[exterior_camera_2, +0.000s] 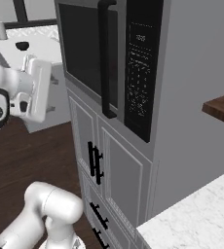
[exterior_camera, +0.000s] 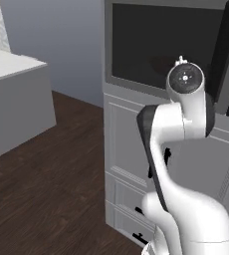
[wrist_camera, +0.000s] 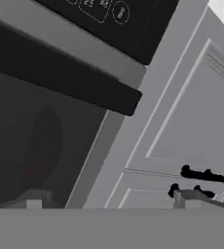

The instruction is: Pick the eggplant from the sink and place it in the bowl. Then pick the bowl and place it in the microwave. Then close the microwave door and press the start button.

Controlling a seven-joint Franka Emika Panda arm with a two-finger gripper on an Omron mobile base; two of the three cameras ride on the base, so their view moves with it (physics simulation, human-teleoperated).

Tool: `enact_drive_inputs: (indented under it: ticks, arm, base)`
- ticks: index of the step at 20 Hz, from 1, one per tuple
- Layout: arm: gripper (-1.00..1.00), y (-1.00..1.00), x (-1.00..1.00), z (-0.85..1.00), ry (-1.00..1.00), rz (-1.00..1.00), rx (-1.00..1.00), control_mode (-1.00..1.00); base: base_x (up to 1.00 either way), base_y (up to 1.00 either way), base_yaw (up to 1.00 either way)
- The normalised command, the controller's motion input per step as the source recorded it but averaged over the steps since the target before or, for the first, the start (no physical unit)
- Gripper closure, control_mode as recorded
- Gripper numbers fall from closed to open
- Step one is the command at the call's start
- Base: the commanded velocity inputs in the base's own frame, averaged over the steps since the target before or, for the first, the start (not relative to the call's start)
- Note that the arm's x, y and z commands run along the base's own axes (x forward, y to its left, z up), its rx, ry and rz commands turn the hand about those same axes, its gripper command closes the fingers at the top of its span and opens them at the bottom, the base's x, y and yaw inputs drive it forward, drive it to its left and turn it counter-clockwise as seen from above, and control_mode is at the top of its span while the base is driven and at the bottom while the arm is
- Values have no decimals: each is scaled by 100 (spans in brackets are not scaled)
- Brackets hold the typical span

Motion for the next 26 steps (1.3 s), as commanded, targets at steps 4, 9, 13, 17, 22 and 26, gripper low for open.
enact_drive_inputs:
  ticks: [4, 9, 13, 17, 22, 26]
  arm:
    - [100, 11, -77, -1, 25, 13, -66, -100]
    - [100, 0, -59, 0, 22, 16, -51, -100]
    - [100, -16, -55, 0, 3, 21, -53, -100]
    - [100, -34, -37, -8, 0, 11, -52, -100]
    - [100, -41, -4, -20, 0, 12, -35, -100]
    - [100, -32, 0, -15, 3, 3, -18, -100]
  base:
    - [0, 0, 0]
    - [0, 0, 0]
    - [0, 0, 0]
    - [0, 0, 0]
    - [0, 0, 0]
    - [0, 0, 0]
